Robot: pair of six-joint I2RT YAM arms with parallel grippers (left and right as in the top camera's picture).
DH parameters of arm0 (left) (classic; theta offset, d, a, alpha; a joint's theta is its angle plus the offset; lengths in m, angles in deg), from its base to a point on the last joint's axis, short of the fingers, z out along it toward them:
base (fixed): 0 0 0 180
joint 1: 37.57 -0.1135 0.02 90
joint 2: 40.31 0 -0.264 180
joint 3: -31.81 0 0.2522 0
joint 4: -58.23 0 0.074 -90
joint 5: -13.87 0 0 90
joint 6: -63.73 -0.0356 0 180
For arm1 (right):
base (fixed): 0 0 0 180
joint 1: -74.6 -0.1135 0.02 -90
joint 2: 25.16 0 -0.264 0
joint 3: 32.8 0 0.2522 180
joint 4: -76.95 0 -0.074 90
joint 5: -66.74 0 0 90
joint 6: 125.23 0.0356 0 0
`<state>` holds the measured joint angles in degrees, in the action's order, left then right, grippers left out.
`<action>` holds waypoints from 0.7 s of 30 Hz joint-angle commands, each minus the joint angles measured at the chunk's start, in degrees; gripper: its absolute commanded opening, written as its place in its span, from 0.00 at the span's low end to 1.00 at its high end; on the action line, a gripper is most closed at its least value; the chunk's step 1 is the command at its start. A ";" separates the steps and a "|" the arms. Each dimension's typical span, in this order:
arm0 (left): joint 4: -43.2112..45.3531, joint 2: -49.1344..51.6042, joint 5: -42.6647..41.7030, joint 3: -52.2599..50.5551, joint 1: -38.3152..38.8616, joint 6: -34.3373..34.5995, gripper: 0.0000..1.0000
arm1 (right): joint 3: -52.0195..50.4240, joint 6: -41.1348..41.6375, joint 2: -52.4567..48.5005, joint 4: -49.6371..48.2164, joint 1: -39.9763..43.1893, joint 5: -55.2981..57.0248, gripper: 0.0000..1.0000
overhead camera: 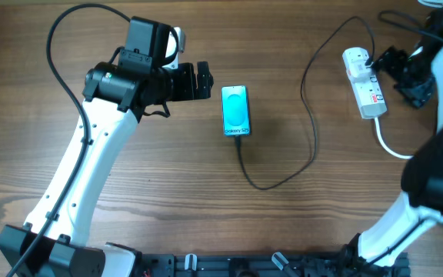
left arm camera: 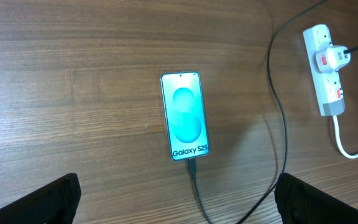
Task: Plug charger to phone and switch on socket
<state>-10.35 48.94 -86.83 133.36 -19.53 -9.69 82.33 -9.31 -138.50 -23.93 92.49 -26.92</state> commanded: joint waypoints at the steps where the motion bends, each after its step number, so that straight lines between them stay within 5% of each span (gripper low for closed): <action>1: 0.09 0.15 0.55 -0.42 -0.26 -1.16 1.00 | 0.15 1.03 11.23 4.59 0.15 3.30 1.00; 5: 0.09 0.15 0.55 -0.42 -0.26 -1.16 1.00 | -9.05 -1.46 26.08 3.78 -3.52 4.09 1.00; 10: 0.09 0.15 0.55 -0.42 -0.26 -1.16 1.00 | -33.09 -0.26 57.59 -3.56 -9.81 4.07 1.00; 17: 0.11 0.15 0.55 -0.42 -0.26 -1.16 1.00 | -33.79 -0.24 89.22 -1.53 -9.79 3.85 1.00; 21: 0.09 0.17 0.55 -0.42 -0.26 -1.16 1.00 | -33.83 3.41 92.02 2.64 -9.79 3.65 1.00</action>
<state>-10.40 49.03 -86.59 133.18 -19.53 -9.69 48.82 -9.49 -46.96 -22.92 82.91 -24.06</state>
